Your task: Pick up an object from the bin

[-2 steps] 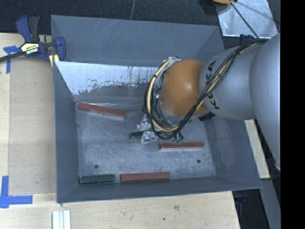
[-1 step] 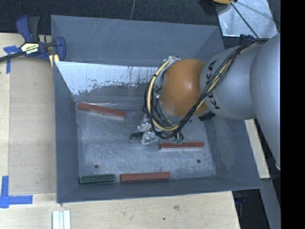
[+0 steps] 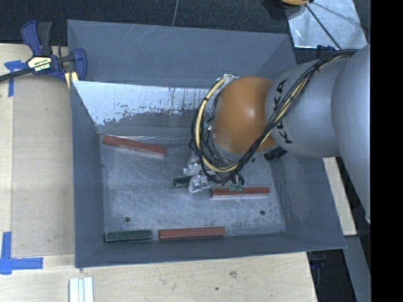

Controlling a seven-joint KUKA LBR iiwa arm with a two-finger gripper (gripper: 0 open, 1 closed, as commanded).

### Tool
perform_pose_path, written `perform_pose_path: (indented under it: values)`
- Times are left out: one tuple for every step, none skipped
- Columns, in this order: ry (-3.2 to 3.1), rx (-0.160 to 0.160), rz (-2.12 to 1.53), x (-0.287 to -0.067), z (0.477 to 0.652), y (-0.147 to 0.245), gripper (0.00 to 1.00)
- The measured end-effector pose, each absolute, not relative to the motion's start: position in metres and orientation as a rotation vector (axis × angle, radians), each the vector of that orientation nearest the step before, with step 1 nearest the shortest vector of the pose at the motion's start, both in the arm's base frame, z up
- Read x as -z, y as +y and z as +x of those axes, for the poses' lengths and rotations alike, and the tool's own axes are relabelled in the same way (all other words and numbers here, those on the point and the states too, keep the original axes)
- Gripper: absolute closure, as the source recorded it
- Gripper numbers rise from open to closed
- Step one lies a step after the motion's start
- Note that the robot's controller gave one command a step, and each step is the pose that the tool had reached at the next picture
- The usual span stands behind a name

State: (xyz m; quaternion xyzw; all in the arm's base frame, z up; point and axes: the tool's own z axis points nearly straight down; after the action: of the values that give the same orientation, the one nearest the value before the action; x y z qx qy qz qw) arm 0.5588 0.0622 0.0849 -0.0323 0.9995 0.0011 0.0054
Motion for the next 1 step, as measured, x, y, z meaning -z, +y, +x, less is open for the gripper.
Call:
perform_pose_path:
  values:
    - [3.134,-0.001,-0.101,-0.0901,0.5587,0.0619,1.00]
